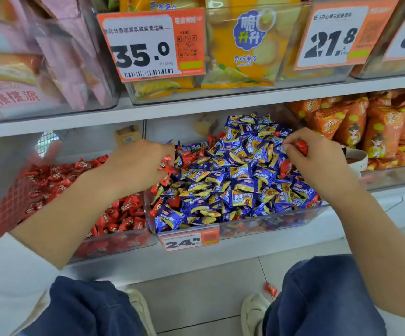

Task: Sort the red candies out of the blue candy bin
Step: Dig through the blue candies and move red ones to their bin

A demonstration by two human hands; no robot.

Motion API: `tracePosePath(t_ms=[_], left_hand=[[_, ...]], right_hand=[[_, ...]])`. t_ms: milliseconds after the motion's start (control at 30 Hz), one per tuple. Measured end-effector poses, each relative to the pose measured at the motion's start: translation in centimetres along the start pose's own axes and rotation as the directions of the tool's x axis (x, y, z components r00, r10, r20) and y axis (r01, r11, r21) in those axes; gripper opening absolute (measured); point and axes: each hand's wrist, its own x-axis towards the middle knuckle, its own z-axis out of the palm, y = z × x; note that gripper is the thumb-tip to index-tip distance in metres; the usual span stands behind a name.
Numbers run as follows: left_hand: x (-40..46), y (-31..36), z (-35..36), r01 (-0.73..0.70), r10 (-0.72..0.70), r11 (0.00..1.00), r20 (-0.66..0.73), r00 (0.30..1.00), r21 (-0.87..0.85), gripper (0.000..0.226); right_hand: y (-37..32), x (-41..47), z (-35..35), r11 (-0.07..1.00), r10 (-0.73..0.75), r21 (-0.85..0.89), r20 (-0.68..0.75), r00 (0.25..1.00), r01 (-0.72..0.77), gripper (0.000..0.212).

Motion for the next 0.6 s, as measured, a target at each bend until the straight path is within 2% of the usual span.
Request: tracePosePath(t_ms=[133, 200, 300, 400, 500, 600], left_hand=[[-0.7, -0.4, -0.3, -0.017, 0.014, 0.999, -0.099, 0.995, -0.034, 0.018], [-0.9, -0.4, -0.2, -0.059, 0.055, 0.998, -0.152, 0.987, -0.024, 0.017], [-0.9, -0.6, 0.0, -0.077, 0.066, 0.996, -0.182, 0.981, -0.053, 0.019], [-1.0, -0.4, 0.4, -0.084, 0.063, 0.992, -0.219, 0.974, -0.089, 0.019], [-1.0, -0.5, 0.6, -0.103, 0.064, 0.986, -0.273, 0.960, -0.134, 0.020], [-1.3, -1.3, 0.6, -0.096, 0.016, 0.963, -0.305, 0.952, -0.251, 0.019]], right_hand=[[0.5, 0.2, -1.2, 0.998, 0.056, 0.025, 0.004, 0.998, -0.056, 0.011], [0.9, 0.0, -1.8, 0.995, 0.095, 0.038, 0.016, 0.995, -0.096, 0.020], [1.1, -0.3, -1.1, 0.991, 0.097, -0.104, 0.143, 0.985, -0.083, 0.034], [0.9, -0.4, 0.6, 0.969, 0.099, -0.242, 0.225, 0.969, -0.042, 0.038], [0.6, -0.1, 1.1, 0.972, 0.070, -0.233, 0.184, 0.980, -0.026, 0.032], [-0.5, -0.2, 0.9, 0.995, 0.002, -0.104, 0.083, 0.997, 0.007, 0.032]])
